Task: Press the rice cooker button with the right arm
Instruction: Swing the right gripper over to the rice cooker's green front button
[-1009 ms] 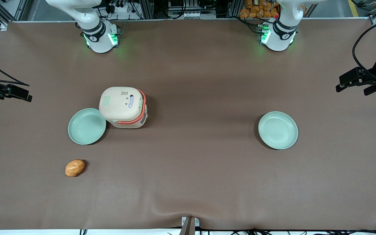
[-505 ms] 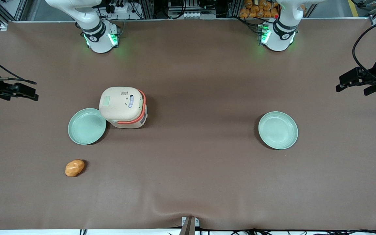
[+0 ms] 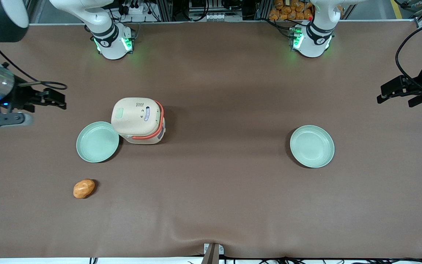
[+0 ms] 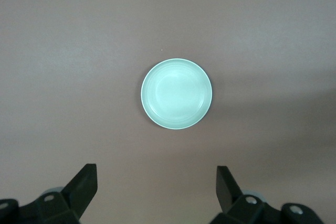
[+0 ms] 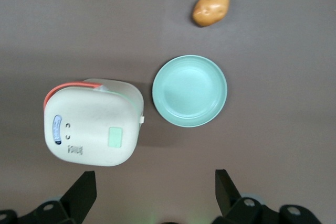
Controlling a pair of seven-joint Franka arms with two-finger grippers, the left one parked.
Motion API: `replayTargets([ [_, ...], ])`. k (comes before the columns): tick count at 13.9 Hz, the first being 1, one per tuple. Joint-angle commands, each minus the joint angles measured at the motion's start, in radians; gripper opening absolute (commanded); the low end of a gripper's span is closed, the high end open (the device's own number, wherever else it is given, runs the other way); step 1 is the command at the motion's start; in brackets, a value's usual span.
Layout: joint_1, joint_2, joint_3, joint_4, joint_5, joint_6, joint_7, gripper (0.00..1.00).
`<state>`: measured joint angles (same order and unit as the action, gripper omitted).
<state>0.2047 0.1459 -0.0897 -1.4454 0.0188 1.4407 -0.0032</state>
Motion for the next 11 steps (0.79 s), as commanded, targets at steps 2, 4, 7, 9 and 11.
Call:
replayTargets([
  [2,0.039,0.018,-0.002,-0.027,-0.013,0.003,0.006,1.0],
  [4,0.059,0.03,-0.002,-0.058,0.0,0.024,0.008,1.0],
  [7,0.09,0.04,-0.001,-0.11,0.0,0.043,0.06,0.55],
  [9,0.11,0.049,0.001,-0.147,0.0,0.084,0.075,0.39],
  [11,0.125,0.055,0.001,-0.191,0.001,0.108,0.075,0.13],
])
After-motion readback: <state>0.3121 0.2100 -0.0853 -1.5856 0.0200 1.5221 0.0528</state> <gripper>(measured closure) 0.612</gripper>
